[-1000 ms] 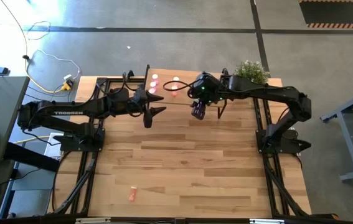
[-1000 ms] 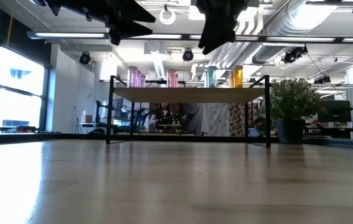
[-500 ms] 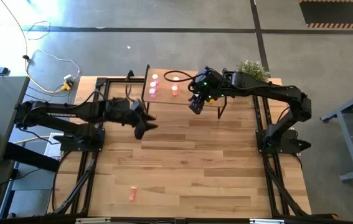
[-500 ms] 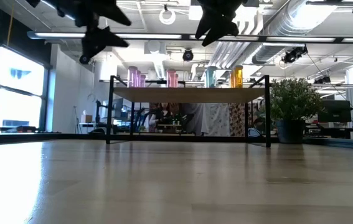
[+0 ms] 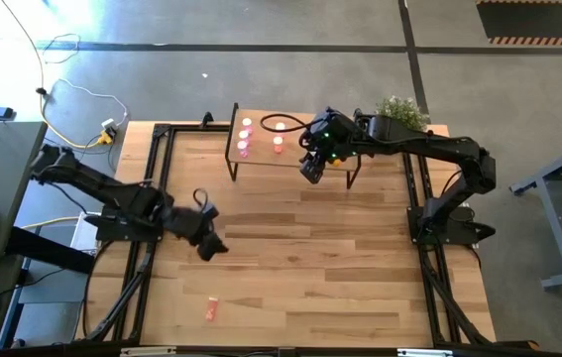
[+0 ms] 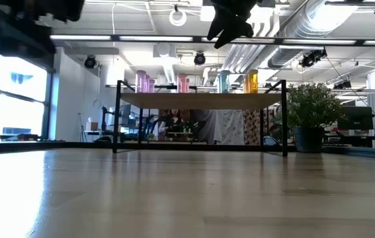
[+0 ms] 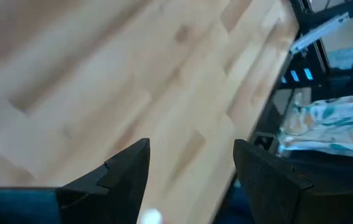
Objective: Pick and place medicine bottles onto shelf by color
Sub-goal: Put the pink pill bottle aligned with the other pink pill bottles on the shelf
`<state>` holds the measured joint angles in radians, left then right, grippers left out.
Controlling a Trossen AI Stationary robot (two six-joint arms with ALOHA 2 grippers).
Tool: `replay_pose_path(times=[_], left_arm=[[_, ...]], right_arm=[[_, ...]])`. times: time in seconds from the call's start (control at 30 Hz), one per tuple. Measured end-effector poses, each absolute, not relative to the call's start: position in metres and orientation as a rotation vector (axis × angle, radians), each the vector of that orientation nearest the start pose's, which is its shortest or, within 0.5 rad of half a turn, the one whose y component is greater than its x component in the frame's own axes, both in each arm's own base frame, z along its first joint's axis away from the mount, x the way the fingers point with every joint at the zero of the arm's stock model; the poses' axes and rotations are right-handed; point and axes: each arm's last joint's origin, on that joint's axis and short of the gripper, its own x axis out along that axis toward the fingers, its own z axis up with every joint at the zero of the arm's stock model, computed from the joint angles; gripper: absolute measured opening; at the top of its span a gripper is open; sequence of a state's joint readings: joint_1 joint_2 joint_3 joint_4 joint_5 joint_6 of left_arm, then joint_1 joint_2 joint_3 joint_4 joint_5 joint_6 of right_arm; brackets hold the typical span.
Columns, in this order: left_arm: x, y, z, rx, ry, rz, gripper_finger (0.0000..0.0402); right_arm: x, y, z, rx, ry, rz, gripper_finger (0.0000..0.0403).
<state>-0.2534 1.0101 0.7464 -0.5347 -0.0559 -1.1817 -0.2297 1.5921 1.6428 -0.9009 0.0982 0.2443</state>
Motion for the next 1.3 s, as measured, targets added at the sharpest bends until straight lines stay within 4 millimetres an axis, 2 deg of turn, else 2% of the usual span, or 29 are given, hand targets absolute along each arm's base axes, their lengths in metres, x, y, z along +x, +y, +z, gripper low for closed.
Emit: replay_pose_path(times=[0.23,0.5,0.83,1.03,1.3], left_arm=[[0.187,-0.087,0.240,-1.097,0.865,0.368,0.0223],[0.188,-0.115,0.216,-1.182,0.944,0.503,0.0223],[0.191,-0.138,0.189,-1.215,1.024,0.617,0.0223],[0.197,-0.150,0.178,-1.249,1.026,0.612,0.0223],[0.201,-0.157,0.168,-1.281,1.058,0.617,0.0223]], right_arm=[[0.322,-0.075,0.367,0.271,0.815,-0.397,0.0195],[0.323,-0.070,0.367,0.258,0.827,-0.379,0.0195],[0.322,-0.068,0.365,0.257,0.849,-0.375,0.0195],[0.322,-0.068,0.365,0.257,0.849,-0.375,0.0195],[0.322,-0.068,0.365,0.257,0.849,-0.375,0.0195]])
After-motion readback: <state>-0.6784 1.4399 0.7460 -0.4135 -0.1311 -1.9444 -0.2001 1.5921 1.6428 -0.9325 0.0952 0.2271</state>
